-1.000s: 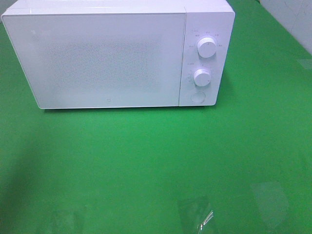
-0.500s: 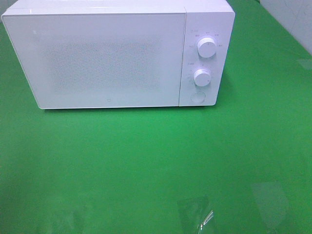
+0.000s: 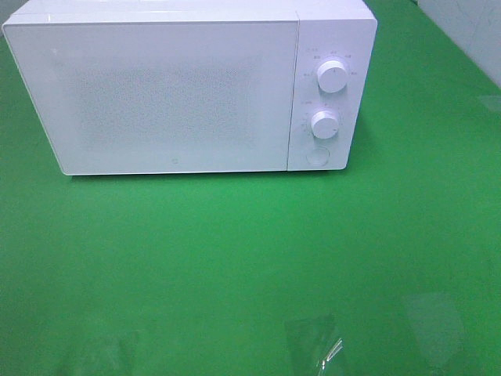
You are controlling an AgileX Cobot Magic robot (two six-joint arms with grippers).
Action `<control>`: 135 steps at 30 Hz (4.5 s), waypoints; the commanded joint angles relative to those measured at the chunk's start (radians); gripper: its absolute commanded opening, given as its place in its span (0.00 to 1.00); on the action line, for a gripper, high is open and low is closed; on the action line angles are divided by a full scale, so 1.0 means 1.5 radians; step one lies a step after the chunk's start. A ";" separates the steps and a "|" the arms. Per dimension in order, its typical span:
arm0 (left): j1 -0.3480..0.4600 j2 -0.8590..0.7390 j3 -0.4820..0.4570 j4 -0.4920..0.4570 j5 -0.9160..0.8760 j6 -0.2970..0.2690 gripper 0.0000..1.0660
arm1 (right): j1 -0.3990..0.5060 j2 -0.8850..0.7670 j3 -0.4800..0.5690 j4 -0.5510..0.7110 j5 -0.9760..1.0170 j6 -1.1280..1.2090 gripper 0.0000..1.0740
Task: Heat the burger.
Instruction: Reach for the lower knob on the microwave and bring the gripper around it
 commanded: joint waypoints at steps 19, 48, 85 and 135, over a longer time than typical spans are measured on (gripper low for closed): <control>0.122 -0.054 0.002 -0.006 -0.008 -0.005 0.95 | -0.005 -0.018 0.001 0.005 -0.006 -0.006 0.71; 0.122 -0.042 0.002 -0.006 -0.008 -0.005 0.95 | -0.003 -0.018 0.000 0.007 -0.009 0.005 0.71; 0.122 -0.042 0.002 -0.006 -0.008 -0.005 0.95 | -0.003 0.357 0.137 -0.011 -0.673 0.007 0.71; 0.122 -0.042 0.002 -0.006 -0.008 -0.005 0.95 | 0.513 1.103 0.093 0.558 -1.511 -0.274 0.71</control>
